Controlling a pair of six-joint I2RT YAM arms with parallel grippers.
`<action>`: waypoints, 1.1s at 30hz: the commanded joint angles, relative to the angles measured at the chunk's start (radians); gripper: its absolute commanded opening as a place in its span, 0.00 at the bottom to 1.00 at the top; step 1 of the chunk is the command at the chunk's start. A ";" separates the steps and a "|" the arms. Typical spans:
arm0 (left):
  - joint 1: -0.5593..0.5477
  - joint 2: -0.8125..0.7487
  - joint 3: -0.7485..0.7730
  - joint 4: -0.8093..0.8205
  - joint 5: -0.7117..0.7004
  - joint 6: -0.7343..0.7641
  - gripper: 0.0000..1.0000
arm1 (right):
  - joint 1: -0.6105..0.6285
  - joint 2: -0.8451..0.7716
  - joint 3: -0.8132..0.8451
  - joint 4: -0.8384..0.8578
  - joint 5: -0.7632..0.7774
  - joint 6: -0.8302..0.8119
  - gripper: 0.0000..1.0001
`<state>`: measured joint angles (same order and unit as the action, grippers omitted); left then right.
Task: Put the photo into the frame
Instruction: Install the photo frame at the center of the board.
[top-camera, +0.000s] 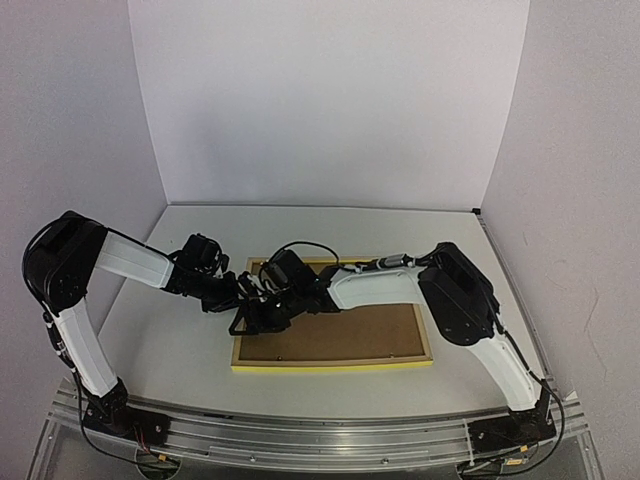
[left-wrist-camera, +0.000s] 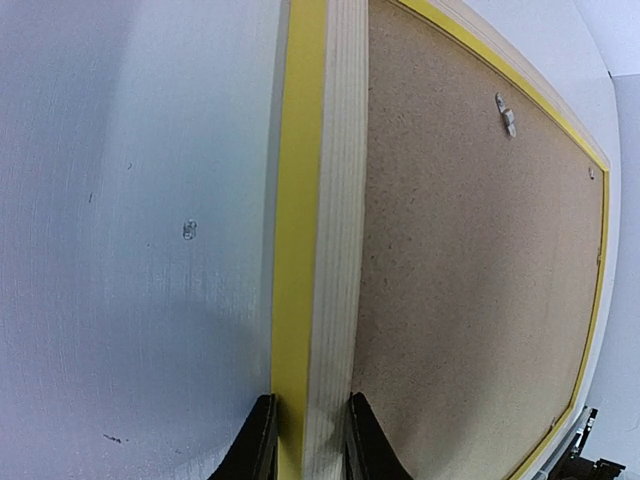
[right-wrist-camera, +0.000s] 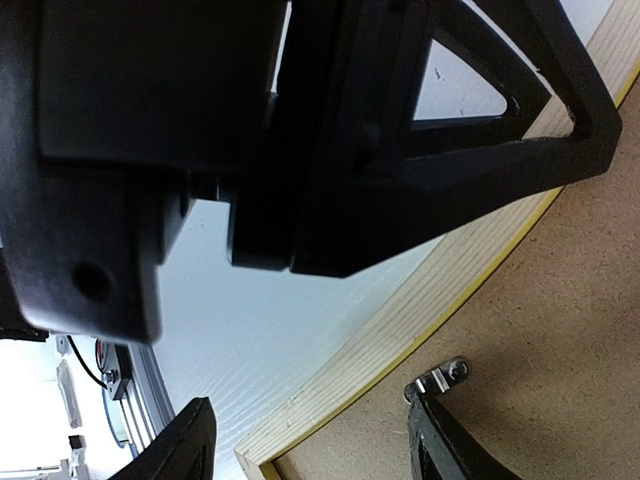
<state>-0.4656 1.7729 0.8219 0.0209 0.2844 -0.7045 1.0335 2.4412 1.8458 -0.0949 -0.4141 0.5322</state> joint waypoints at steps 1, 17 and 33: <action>-0.004 0.029 -0.026 0.018 0.043 -0.044 0.04 | 0.015 0.052 0.023 -0.022 0.018 0.023 0.63; -0.004 0.029 -0.059 0.061 0.070 -0.085 0.00 | 0.026 0.047 -0.055 0.099 0.275 0.170 0.60; -0.004 0.009 -0.091 0.083 0.054 -0.133 0.00 | 0.036 -0.054 -0.186 0.286 0.364 0.306 0.60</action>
<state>-0.4595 1.7725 0.7631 0.1547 0.2825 -0.7509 1.0836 2.4294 1.7058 0.2340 -0.1295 0.8139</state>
